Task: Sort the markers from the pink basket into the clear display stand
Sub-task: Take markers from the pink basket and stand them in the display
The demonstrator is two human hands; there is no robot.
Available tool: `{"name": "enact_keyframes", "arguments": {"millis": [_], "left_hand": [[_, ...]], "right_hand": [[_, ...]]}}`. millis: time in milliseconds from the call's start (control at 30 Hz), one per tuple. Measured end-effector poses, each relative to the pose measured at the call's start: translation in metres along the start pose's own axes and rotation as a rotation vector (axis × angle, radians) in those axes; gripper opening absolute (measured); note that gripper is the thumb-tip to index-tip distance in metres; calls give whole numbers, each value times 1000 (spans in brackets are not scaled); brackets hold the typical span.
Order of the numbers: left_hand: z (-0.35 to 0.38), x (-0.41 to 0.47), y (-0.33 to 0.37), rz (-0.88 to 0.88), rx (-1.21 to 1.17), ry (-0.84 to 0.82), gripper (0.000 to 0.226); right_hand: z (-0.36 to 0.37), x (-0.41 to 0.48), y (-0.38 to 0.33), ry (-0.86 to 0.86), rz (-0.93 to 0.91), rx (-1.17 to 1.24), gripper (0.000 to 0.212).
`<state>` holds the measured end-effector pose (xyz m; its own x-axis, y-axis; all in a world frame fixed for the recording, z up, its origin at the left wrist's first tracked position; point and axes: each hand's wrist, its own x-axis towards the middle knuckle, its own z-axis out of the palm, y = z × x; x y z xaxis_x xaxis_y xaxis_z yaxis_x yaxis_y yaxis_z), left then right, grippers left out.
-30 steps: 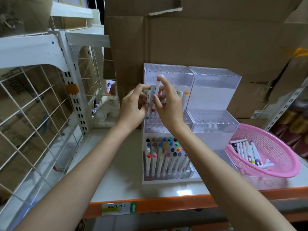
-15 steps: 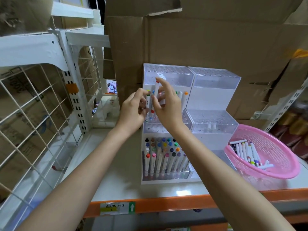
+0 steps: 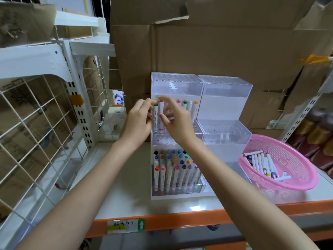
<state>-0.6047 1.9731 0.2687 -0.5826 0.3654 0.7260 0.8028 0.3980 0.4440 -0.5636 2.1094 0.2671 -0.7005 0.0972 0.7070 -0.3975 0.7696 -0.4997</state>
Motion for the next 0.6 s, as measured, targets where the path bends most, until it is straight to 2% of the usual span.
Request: {"name": "enact_keyframes", "arguments": {"millis": [300,600], "left_hand": [[-7,-5,-2,72,180,-86,55],[-12,-6,0,81,242,-114,57]], "right_hand": [[-3,-2,-3,-44,32,-89,42],[-9,1,-6,-24,-4,-108,27]]}}
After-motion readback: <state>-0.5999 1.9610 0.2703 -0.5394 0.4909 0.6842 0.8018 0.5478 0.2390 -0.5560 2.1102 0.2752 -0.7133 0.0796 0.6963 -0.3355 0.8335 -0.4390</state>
